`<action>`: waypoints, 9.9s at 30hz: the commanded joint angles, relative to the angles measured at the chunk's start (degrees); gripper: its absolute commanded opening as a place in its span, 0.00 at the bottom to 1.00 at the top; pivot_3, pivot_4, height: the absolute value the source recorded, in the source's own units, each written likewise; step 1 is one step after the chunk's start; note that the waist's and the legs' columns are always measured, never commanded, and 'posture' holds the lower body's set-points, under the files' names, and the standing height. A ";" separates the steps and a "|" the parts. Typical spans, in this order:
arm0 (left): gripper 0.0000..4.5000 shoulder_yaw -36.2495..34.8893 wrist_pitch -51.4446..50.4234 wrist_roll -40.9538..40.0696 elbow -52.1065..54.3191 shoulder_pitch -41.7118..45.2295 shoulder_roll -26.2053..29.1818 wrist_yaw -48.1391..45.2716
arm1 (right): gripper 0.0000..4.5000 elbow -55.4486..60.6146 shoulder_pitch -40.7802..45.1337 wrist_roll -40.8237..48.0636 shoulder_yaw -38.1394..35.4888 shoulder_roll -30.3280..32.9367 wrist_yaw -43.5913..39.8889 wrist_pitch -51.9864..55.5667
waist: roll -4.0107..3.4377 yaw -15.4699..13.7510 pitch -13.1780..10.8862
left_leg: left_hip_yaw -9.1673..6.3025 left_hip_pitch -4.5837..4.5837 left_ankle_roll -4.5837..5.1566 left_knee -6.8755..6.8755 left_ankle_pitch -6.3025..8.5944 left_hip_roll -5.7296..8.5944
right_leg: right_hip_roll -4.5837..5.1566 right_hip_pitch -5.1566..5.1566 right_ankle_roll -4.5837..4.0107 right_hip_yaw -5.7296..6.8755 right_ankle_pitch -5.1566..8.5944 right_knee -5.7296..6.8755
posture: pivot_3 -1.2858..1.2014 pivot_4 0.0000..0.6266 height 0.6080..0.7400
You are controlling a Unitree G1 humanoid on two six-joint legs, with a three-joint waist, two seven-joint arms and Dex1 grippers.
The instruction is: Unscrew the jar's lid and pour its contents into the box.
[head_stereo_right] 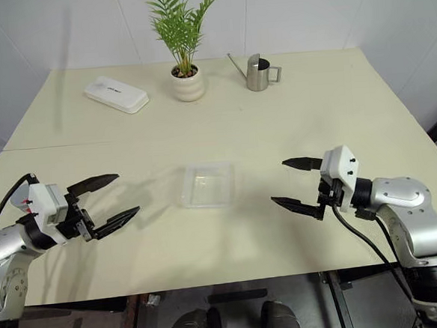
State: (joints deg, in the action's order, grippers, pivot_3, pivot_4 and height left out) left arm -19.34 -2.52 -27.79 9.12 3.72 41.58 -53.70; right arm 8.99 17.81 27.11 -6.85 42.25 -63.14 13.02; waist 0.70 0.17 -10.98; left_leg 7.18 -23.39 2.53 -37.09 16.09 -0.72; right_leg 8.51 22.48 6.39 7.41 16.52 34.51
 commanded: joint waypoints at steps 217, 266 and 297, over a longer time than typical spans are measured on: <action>0.50 14.82 -16.73 -6.66 -6.97 32.60 -14.91 -8.06 | 1.00 -5.18 38.91 9.03 10.77 -18.87 -0.66 23.33 | 0.16 1.41 0.09 | 0.63 0.06 0.23 -0.29 -0.21 -0.41 | -0.75 0.26 -0.23 0.05 -0.07 0.53 | 0.52 0.24 1.00; 0.50 14.86 -15.25 -6.86 -6.42 32.04 -16.43 -8.25 | 1.00 -32.67 44.14 -1.71 8.25 -8.69 -9.15 12.11 | 0.16 1.53 0.08 | 0.62 0.02 0.24 -0.24 -0.21 -0.37 | -0.75 0.26 -0.22 0.11 -0.08 0.43 | 0.52 0.24 1.00; 0.50 15.96 -15.25 -6.20 -8.38 33.32 -17.14 -8.47 | 1.00 -9.64 45.60 3.21 15.25 -24.12 2.66 26.10 | 0.14 1.45 0.08 | 0.73 0.06 0.26 -0.28 -0.19 -0.39 | -0.75 0.31 -0.20 0.00 -0.09 0.50 | 0.52 0.24 1.00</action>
State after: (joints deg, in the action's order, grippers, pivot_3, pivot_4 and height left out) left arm -3.35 -18.68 -33.56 -0.50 35.72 24.75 -62.08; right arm -2.79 61.98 29.76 8.72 18.52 -60.83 39.13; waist 0.84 1.61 -10.91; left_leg 7.91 -23.33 2.79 -37.37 15.91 -1.12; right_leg 7.75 22.79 6.18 7.41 16.44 35.01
